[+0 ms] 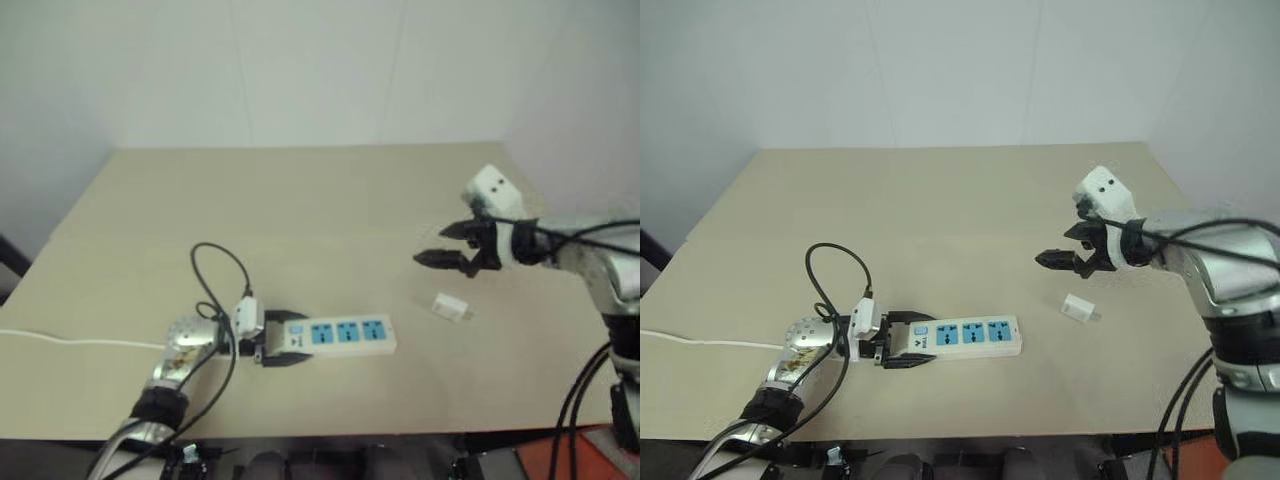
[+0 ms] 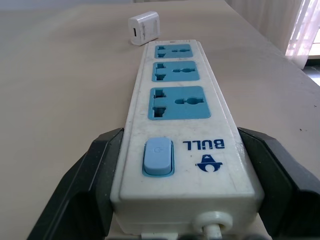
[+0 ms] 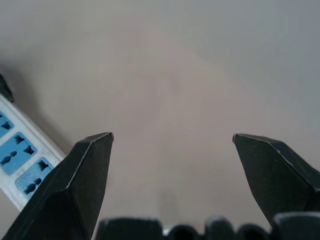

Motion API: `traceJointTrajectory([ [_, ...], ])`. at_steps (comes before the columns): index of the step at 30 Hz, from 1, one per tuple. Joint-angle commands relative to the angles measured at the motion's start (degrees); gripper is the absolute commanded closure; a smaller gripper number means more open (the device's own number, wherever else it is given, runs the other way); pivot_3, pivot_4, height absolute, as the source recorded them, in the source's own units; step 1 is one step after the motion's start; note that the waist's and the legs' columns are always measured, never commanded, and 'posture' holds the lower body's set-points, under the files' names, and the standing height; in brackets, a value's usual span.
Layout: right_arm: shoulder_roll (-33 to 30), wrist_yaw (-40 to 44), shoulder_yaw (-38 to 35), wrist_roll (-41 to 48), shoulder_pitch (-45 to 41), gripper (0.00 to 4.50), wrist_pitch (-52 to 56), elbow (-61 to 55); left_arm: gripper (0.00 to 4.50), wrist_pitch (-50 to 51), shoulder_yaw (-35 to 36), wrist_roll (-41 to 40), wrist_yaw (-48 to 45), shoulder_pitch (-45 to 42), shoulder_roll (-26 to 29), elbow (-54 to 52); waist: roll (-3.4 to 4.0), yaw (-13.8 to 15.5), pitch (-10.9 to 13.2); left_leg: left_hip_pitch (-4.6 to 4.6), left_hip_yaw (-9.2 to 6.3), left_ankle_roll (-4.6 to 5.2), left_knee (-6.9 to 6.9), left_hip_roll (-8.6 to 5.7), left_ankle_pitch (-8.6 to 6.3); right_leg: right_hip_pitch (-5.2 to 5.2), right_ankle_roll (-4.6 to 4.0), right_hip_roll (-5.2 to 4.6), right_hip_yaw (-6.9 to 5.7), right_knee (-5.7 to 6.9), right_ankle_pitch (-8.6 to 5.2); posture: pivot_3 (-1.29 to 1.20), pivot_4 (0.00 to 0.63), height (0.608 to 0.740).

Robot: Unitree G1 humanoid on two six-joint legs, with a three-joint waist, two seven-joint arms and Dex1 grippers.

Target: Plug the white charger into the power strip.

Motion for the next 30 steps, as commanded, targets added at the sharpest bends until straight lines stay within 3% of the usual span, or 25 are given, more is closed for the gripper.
traceJointTrajectory([
  [1, -1.0, 0.5, 5.9, -0.6, -6.3, 0.00, 9.1, 0.9, 1.23, -0.4, -3.0, 2.1, -1.1, 1.0, -1.3, 1.8, 0.02, 0.2, 0.0, -0.06, 0.01, 0.00, 0.00, -0.01, 0.00, -0.08, 0.00, -0.02, 0.01, 0.00, 0.00, 0.00, 0.150, 0.740],
  [5, -3.0, 3.4, 15.2, -3.0, -10.2, 0.00, 9.3, 3.3, 1.23, -0.7, -2.8, 2.2, -0.5, 1.2, -2.2, 1.8, 0.05, 0.6, 0.0, -0.74, 0.01, -0.01, 0.14, -0.18, 0.01, -0.79, 0.05, -0.22, -0.04, 0.15, 0.05, 0.00, 0.150, 0.740],
  [14, -3.3, 9.9, 28.3, -11.8, -12.6, 0.00, 1.1, 11.3, 1.23, -0.5, -3.2, 2.6, 0.2, 2.6, -2.5, 0.5, 0.06, 0.2, 0.0, -0.78, 0.06, -0.01, 0.17, -0.70, 0.01, -0.76, 0.47, -0.75, 0.02, 0.10, 0.06, 0.00, 0.150, 0.740],
  [30, 0.2, 17.9, 34.0, -22.4, -11.0, 0.00, -6.2, 18.5, 1.23, 0.5, -3.9, 3.3, 0.1, 2.2, -1.7, 0.0, 0.06, 0.2, 0.0, -0.78, 0.03, -0.01, 0.17, -0.75, 0.01, -0.76, 0.52, -0.77, 0.00, 0.12, 0.04, 0.00, 0.150, 0.740],
])
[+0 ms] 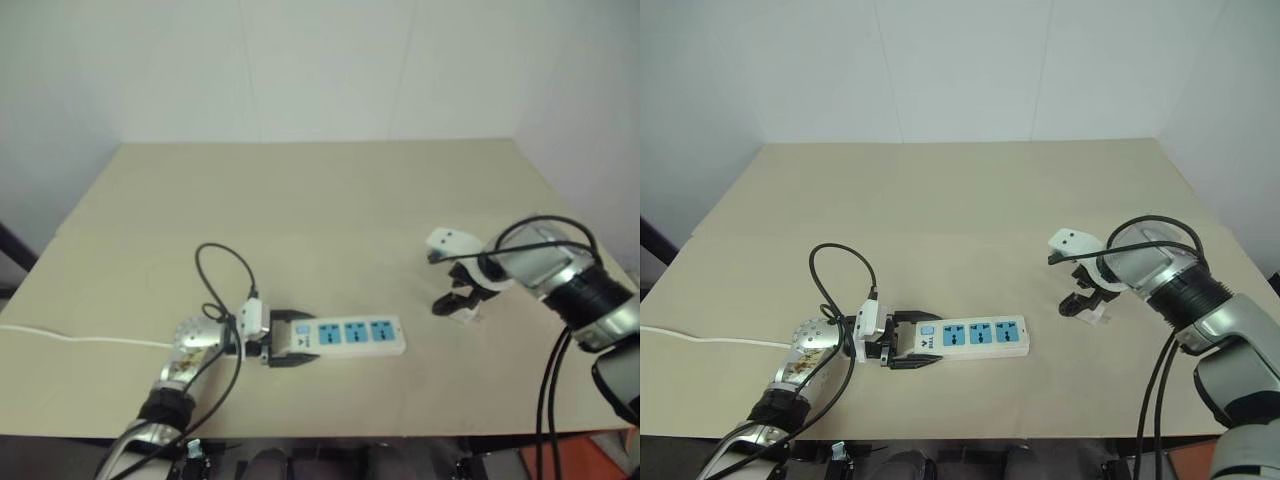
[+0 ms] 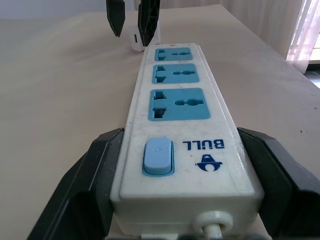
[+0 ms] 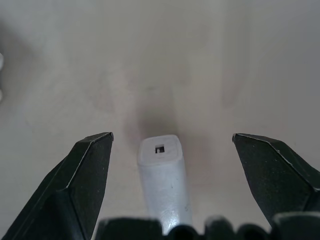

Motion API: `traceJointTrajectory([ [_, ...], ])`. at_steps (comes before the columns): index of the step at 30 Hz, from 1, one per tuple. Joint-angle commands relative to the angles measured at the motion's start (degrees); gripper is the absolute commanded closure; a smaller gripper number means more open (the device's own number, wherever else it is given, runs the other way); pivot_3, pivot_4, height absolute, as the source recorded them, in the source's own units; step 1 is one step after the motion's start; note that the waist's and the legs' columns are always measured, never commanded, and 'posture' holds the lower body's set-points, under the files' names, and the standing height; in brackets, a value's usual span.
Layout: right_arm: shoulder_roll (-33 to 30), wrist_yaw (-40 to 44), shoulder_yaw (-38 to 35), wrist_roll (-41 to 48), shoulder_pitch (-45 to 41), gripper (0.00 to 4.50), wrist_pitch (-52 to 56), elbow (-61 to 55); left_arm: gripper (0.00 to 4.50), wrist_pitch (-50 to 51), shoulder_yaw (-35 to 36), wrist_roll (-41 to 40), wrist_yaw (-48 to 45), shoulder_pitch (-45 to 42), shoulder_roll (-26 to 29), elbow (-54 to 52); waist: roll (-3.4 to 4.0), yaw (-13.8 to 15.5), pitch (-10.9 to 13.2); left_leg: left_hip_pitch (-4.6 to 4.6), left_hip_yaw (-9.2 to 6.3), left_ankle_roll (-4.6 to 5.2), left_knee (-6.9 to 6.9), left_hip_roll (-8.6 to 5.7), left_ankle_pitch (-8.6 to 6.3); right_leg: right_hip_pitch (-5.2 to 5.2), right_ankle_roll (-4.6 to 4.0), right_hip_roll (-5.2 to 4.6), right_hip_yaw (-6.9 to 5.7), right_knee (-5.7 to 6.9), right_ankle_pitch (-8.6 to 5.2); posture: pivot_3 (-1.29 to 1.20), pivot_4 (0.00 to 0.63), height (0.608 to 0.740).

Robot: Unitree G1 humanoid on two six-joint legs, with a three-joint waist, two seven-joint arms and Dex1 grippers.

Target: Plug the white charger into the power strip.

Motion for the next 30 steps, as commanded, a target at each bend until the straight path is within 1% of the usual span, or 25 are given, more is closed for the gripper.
traceJointTrajectory([
  [1, 0.0, 1.5, -0.4, -1.9, 0.4, 0.00, -0.6, -0.6, 1.23, 1.5, -3.8, 3.4, -0.5, 1.5, -0.1, 1.2, 0.00, 0.0, 0.0, 0.00, 0.00, 0.00, 0.00, 0.00, 0.00, 0.00, 0.00, 0.00, 0.00, 0.00, 0.00, 0.00, 0.150, 0.740],
  [8, 1.9, 2.4, -0.2, -3.5, 2.0, 0.00, -0.1, 0.2, 1.23, 2.4, -4.3, 3.7, -0.5, 1.6, 0.4, 0.6, 0.00, -0.1, 0.0, 0.01, -0.03, 0.00, 0.00, 0.00, 0.00, 0.01, 0.00, 0.01, -0.02, 0.02, 0.00, 0.00, 0.150, 0.740],
  [9, 2.2, 2.4, -0.3, -3.6, 2.3, 0.18, 0.1, 0.2, 1.23, 2.5, -4.3, 3.7, -0.5, 1.6, 0.4, 0.5, -0.01, -0.1, 0.0, 0.01, -0.02, 0.00, 0.00, 0.00, 0.00, 0.01, 0.00, 0.01, -0.01, 0.02, 0.00, 0.00, 0.150, 0.740],
  [11, 2.6, 2.6, -0.3, -3.9, 2.6, 0.58, 0.2, 0.3, 1.23, 2.6, -4.3, 3.7, -0.4, 1.7, 0.4, 0.3, -0.02, -0.1, 0.0, 0.03, -0.03, 0.00, 0.00, 0.00, 0.00, 0.04, 0.00, 0.01, -0.02, 0.02, 0.00, 0.00, 0.150, 0.740],
  [12, 2.8, 2.7, -0.3, -4.1, 2.8, 0.88, 0.1, 0.6, 1.23, 2.7, -4.3, 3.7, -0.4, 1.8, 0.4, 0.3, -0.03, -0.1, 0.0, 0.04, -0.03, 0.00, 0.01, 0.00, 0.00, 0.05, 0.00, 0.01, -0.02, 0.02, 0.00, 0.00, 0.150, 0.740],
  [19, 3.0, 3.7, -0.3, -5.4, 4.0, 3.28, -0.4, 0.7, 1.23, 2.8, -4.3, 3.8, -0.2, 2.0, 0.8, 0.0, -0.06, -0.1, -0.1, 0.09, -0.04, 0.00, 0.02, 0.00, 0.00, 0.10, 0.00, 0.01, -0.03, 0.03, 0.00, 0.00, 0.150, 0.740],
  [20, 3.1, 3.6, -0.3, -5.5, 4.3, 3.34, -0.4, 0.6, 1.23, 2.9, -4.2, 3.8, -0.3, 2.0, 0.9, 0.0, -0.07, -0.1, -0.1, 0.09, -0.05, 0.00, 0.02, 0.00, 0.00, 0.11, 0.00, 0.01, -0.03, 0.02, 0.00, 0.00, 0.150, 0.740],
  [24, 3.1, 3.3, -1.0, -6.1, 5.3, 3.34, -0.5, 0.2, 1.23, 2.8, -4.1, 3.9, -0.3, 1.7, 1.1, 0.4, -0.11, 0.0, -0.1, 0.09, -0.06, 0.00, 0.02, 0.00, 0.00, 0.12, 0.00, 0.02, -0.05, 0.02, 0.00, 0.00, 0.150, 0.740],
  [26, 3.4, 2.1, -3.4, -5.8, 6.2, 3.34, -1.2, 0.0, 1.23, 2.9, -4.1, 3.9, -0.3, 1.6, 1.2, 0.5, -0.22, 0.0, -0.2, 0.10, -0.07, 0.00, 0.02, 0.00, 0.00, 0.13, 0.00, 0.02, -0.06, 0.02, 0.00, 0.00, 0.150, 0.740],
  [27, 3.8, 0.8, -5.5, -5.7, 6.7, 3.34, -2.7, 0.0, 1.23, 2.8, -4.1, 3.9, -0.4, 1.5, 1.3, 0.6, -0.26, 0.0, -0.2, 0.10, -0.08, 0.00, 0.02, 0.01, 0.00, 0.14, 0.00, 0.03, -0.07, 0.02, 0.00, 0.00, 0.150, 0.740],
  [28, 4.6, -1.5, -9.2, -5.1, 7.3, 3.34, -5.2, 0.0, 1.23, 2.8, -4.1, 3.9, -0.5, 1.4, 1.4, 0.7, -0.33, -0.1, -0.3, 0.10, -0.09, 0.00, 0.02, 0.01, 0.00, 0.14, 0.00, 0.03, -0.07, 0.02, 0.00, 0.00, 0.150, 0.740],
  [30, 5.5, -3.3, -15.1, -3.9, 7.0, 3.34, -7.6, -0.4, 1.23, 2.7, -4.2, 3.9, -0.8, 1.3, 1.7, 1.0, -0.43, -0.4, -0.3, 0.12, -0.08, 0.00, 0.02, 0.01, 0.00, 0.15, 0.00, 0.03, -0.06, 0.03, 0.00, 0.00, 0.150, 0.740],
])
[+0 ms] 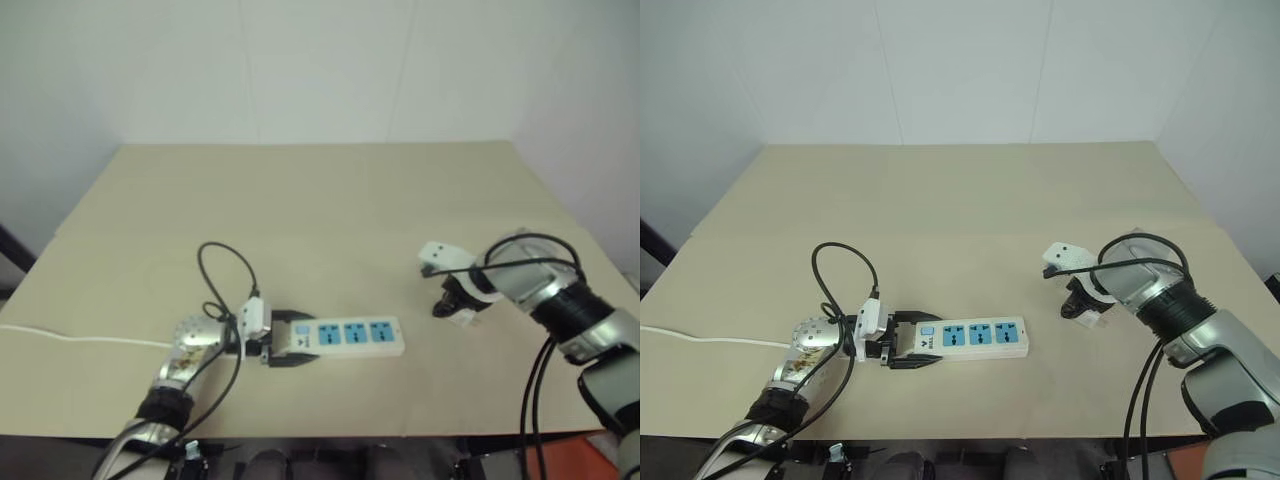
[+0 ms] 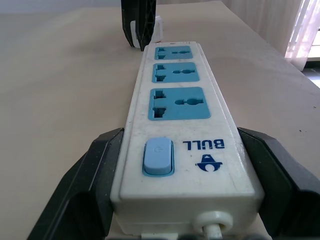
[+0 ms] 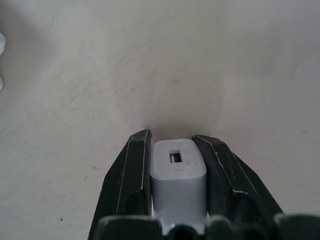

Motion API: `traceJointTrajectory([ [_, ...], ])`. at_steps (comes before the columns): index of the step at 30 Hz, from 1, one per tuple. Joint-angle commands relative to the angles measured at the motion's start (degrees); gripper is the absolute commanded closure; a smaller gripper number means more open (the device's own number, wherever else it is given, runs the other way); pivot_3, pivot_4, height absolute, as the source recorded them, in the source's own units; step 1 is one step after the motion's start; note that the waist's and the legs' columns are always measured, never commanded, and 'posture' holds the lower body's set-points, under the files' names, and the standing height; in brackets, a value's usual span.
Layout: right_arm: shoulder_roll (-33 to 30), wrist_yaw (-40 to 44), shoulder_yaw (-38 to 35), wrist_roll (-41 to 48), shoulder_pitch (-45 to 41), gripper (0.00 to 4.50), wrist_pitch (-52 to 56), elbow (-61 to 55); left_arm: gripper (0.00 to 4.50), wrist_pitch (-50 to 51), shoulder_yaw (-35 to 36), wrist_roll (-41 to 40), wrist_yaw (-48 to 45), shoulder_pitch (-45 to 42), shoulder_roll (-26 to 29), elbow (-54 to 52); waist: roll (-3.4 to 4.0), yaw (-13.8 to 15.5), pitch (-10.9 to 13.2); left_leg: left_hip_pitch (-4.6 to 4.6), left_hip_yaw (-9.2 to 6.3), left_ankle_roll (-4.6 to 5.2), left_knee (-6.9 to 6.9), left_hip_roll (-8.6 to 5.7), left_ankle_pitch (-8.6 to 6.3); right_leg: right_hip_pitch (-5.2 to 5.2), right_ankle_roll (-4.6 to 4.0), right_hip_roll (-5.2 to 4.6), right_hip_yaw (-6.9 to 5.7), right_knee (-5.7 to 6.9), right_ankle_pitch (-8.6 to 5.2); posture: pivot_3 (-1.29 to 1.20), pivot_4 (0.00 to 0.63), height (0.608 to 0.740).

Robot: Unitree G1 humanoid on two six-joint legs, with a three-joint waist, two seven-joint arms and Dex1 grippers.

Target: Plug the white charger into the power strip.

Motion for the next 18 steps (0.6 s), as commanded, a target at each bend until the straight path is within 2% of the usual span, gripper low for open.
traceJointTrajectory([
  [1, 1.5, -3.4, -11.2, 3.2, 0.2, 3.34, -6.9, -1.4, 1.23, 0.6, -3.6, 3.4, -1.6, 1.5, 0.8, 1.9, 0.00, -0.4, 0.0, 0.00, 0.01, -0.01, 0.02, -0.01, 0.01, 0.00, 0.01, -0.01, 0.03, 0.02, 0.02, 0.00, 0.150, 0.740],
  [5, 3.3, -2.8, -24.1, 10.8, 1.8, 3.34, -11.7, -4.8, 1.23, 1.1, -3.9, 3.4, -2.0, 1.3, 1.2, 1.3, 0.01, -0.6, 0.0, -0.01, -0.03, -0.02, 0.01, -0.03, 0.02, -0.05, 0.04, 0.01, 0.06, 0.08, 0.03, 0.00, 0.150, 0.740],
  [8, 5.9, -3.3, -32.1, 16.5, 6.2, 3.34, -14.6, -9.9, 1.23, 1.3, -4.0, 3.4, -2.4, 0.4, 1.4, 1.6, 0.01, -0.4, 0.0, -0.05, -0.08, -0.01, 0.00, -0.01, 0.01, -0.03, 0.05, 0.01, -0.01, 0.00, 0.03, 0.00, 0.150, 0.740],
  [13, 15.2, -8.7, -37.8, 21.6, 14.6, 3.34, -20.5, -17.4, 1.23, 0.6, -4.2, 3.5, -3.1, -1.5, 1.6, 3.8, -0.04, -0.4, 0.0, -0.02, -0.06, -0.01, 0.01, -0.01, 0.01, 0.03, 0.05, 0.01, 0.00, 0.01, 0.03, 0.00, 0.150, 0.740],
  [18, 23.3, -7.0, -38.1, 26.8, 18.4, 3.34, -25.7, -16.6, 1.23, 0.5, -4.0, 3.4, -3.6, -2.3, 2.0, 4.2, -0.03, -0.7, 0.0, 0.02, -0.06, -0.01, 0.02, -0.02, 0.02, -0.01, 0.05, 0.02, 0.06, 0.16, 0.03, 0.00, 0.150, 0.740],
])
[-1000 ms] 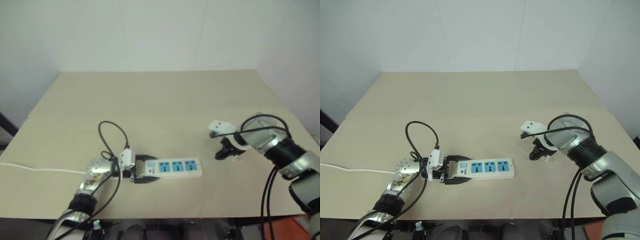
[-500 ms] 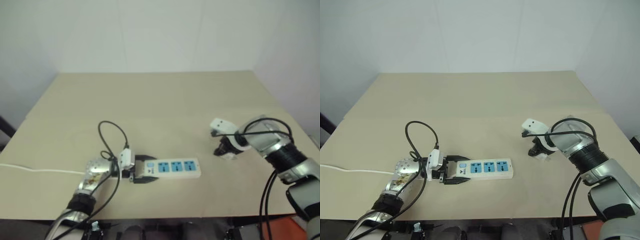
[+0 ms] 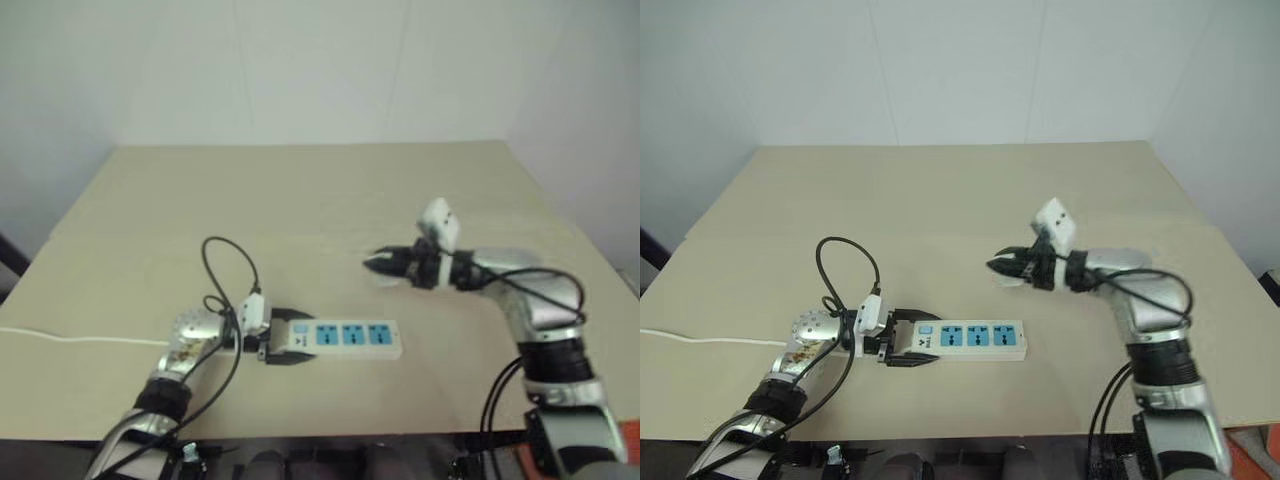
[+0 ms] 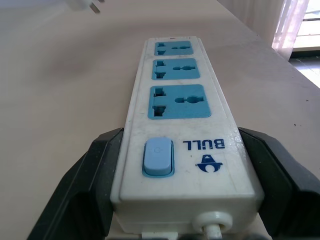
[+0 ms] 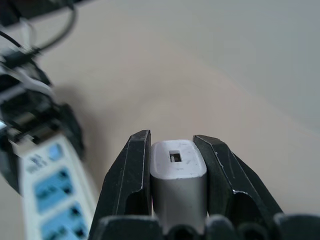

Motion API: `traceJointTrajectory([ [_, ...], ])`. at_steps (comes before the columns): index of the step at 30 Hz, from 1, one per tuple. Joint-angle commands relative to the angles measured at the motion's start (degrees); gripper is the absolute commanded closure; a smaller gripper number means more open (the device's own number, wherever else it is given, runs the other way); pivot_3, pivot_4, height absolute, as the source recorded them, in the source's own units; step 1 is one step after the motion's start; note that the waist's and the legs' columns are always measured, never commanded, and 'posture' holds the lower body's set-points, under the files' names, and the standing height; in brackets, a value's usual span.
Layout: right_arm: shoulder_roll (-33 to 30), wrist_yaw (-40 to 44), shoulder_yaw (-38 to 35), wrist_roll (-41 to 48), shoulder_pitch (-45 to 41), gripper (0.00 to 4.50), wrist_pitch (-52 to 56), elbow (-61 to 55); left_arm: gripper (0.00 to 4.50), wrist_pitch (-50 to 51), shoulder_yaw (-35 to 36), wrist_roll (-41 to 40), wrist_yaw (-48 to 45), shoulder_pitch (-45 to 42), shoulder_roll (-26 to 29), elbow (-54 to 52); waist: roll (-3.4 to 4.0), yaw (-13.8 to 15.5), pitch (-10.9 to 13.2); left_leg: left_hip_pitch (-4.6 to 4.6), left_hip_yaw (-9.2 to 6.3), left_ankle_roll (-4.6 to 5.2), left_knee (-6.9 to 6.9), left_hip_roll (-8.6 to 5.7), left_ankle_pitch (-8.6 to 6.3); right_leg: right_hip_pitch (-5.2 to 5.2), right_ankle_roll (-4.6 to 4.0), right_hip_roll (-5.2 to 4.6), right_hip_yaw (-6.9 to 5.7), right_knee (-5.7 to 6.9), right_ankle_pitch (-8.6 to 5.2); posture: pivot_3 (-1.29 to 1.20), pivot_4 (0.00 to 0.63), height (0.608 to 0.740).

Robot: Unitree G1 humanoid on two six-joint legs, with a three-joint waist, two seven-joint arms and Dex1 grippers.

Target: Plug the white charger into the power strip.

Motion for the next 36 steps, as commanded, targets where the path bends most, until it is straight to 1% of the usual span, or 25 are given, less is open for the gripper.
traceJointTrajectory([
  [1, 3.7, 1.2, -1.0, 3.3, 1.2, 3.34, -6.8, -1.3, 1.23, 0.3, -2.7, 3.5, -1.2, 0.6, 1.0, 1.7, 0.00, 0.0, 0.0, 0.00, 0.00, 0.00, 0.00, -0.01, 0.00, 0.00, 0.00, 0.00, 0.00, -0.01, 0.00, 0.00, 0.150, 0.740],
  [3, 6.1, 0.9, 0.7, 2.5, 2.6, 3.34, -9.8, -0.6, 1.23, 0.3, -2.6, 3.4, -1.3, 0.6, 1.3, 1.5, -0.01, 0.0, 0.0, 0.00, -0.03, 0.00, 0.00, 0.03, 0.00, 0.01, 0.00, 0.03, -0.04, -0.04, 0.00, 0.00, 0.150, 0.740],
  [4, 6.8, 2.1, 1.6, 2.3, 3.4, 3.34, -11.8, 0.0, 1.23, 0.4, -2.6, 3.4, -1.3, 0.6, 1.5, 1.4, -0.01, 0.0, 0.0, -0.01, -0.04, 0.00, 0.00, 0.02, 0.00, 0.00, 0.00, 0.03, -0.05, -0.03, 0.00, 0.00, 0.150, 0.740],
  [8, 7.6, 6.9, 4.8, 2.0, 5.5, 3.34, -17.0, 2.1, 1.23, 0.5, -2.4, 3.2, -1.5, 0.6, 2.1, 1.3, -0.01, -0.3, 0.0, -0.01, -0.01, 0.00, 0.00, 0.02, 0.00, -0.01, 0.00, 0.03, -0.02, -0.01, 0.00, 0.00, 0.150, 0.740],
  [9, 7.8, 8.0, 5.7, 1.2, 6.3, 3.34, -19.7, 2.8, 1.23, 0.6, -2.5, 3.4, -1.5, 0.7, 2.2, 1.2, 0.00, -0.4, 0.0, 0.00, -0.02, 0.00, 0.00, 0.02, 0.00, -0.01, 0.00, 0.03, -0.03, -0.01, 0.00, 0.00, 0.150, 0.740],
  [13, 9.5, 9.0, 7.8, -1.5, 8.0, 3.34, -27.9, 7.0, 1.23, 1.1, -3.2, 3.5, -1.5, 0.7, 2.1, 0.2, -0.01, -0.6, 0.0, 0.04, -0.02, 0.00, 0.00, 0.04, 0.00, -0.01, 0.00, 0.06, -0.02, 0.01, 0.00, 0.00, 0.150, 0.740],
  [18, 11.2, 8.9, 9.6, -3.4, 8.4, 3.34, -32.7, 11.0, 1.23, 1.2, -3.1, 3.2, -1.5, 1.1, 2.3, 0.0, -0.01, -0.6, 0.0, 0.07, -0.01, 0.00, 0.00, 0.04, 0.00, 0.02, 0.00, 0.06, -0.01, 0.02, 0.00, 0.00, 0.150, 0.740],
  [30, 14.6, 7.7, 11.2, -2.5, 8.2, 3.34, -33.0, 11.3, 1.23, 1.8, -3.0, 3.1, -1.0, 2.0, 3.2, -1.1, 0.00, -0.7, 0.0, 0.10, -0.02, 0.00, -0.01, 0.07, 0.00, 0.02, -0.01, 0.08, -0.01, 0.05, -0.01, 0.00, 0.150, 0.740],
  [36, 14.1, 8.3, 12.2, -3.3, 9.0, 3.34, -33.7, 11.6, 1.23, 2.0, -3.0, 3.1, -0.9, 1.9, 3.2, -1.3, 0.00, -0.8, 0.0, 0.10, -0.01, 0.00, -0.01, 0.07, 0.00, 0.00, -0.01, 0.09, 0.00, 0.05, -0.01, 0.00, 0.150, 0.740],
])
